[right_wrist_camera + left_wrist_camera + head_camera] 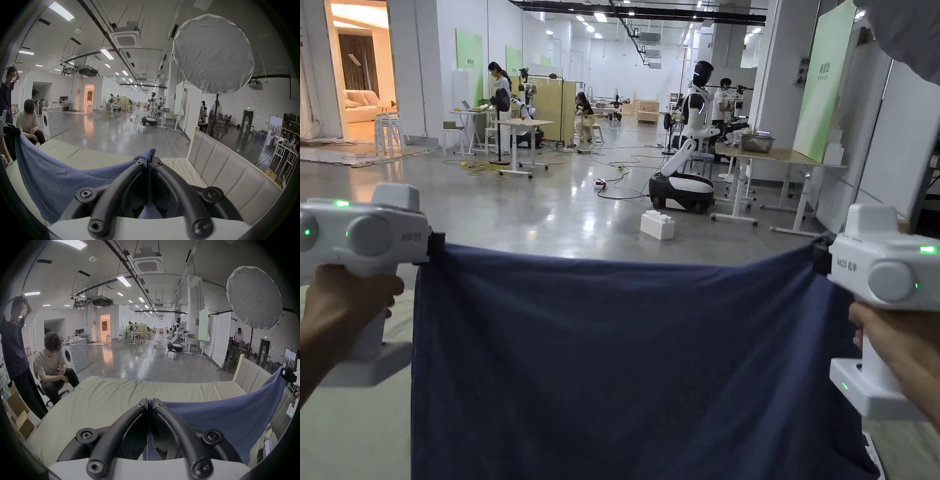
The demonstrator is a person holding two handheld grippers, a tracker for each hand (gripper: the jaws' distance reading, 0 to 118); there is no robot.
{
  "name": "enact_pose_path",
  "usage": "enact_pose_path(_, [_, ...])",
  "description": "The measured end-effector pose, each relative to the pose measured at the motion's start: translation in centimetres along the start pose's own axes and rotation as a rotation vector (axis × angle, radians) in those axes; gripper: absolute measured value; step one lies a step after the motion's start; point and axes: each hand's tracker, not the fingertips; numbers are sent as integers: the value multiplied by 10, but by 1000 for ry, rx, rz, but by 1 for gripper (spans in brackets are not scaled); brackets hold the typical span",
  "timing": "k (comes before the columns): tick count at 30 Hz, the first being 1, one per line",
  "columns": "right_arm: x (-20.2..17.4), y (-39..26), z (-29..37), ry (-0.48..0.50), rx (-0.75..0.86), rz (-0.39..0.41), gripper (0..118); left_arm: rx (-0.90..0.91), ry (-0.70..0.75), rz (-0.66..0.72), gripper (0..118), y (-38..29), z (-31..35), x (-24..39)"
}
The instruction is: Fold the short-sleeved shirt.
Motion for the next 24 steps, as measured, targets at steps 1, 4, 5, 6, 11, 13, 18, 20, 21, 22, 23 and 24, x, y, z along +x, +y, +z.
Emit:
enact_pose_path(1, [2,9,-10,-5,8,-2,5,10,8,-11,5,11,-4,-2])
enact_pose_path(4, [-10,40,2,-44,99,23,5,45,5,20,5,37,-9,1])
enact_pose_path(5, [-11,47,0,-52,110,31,5,53,9,20,5,46,-12,1])
enact_pose_path(6, [-9,54,-3,-52,118,24,5,69,17,20,5,52,-13,3])
enact_pose_path(11, [-12,83,-13,-71,162,41,5,110,31,37,5,91,-23,7])
enact_pose_path(13, [-14,92,-21,-77,174,47,5,129,44,27,5,104,-26,8])
enact_pose_path(18, [-15,97,-25,-87,208,40,5,206,49,1,5,131,-21,10])
enact_pose_path(20, [-14,101,-41,-17,204,64,5,222,56,0,5,135,-17,10])
enact_pose_path(21, [-12,102,-46,-21,211,65,5,217,56,-12,5,137,-19,7])
enact_pose_path(22, [-10,101,-48,-25,221,74,5,219,57,-20,5,134,-18,7])
enact_pose_path(23, [-9,98,-51,-20,213,61,5,215,58,-10,5,133,-18,7])
enact_pose_path(24, [-8,96,-48,-40,157,16,5,214,62,-10,5,130,-18,5])
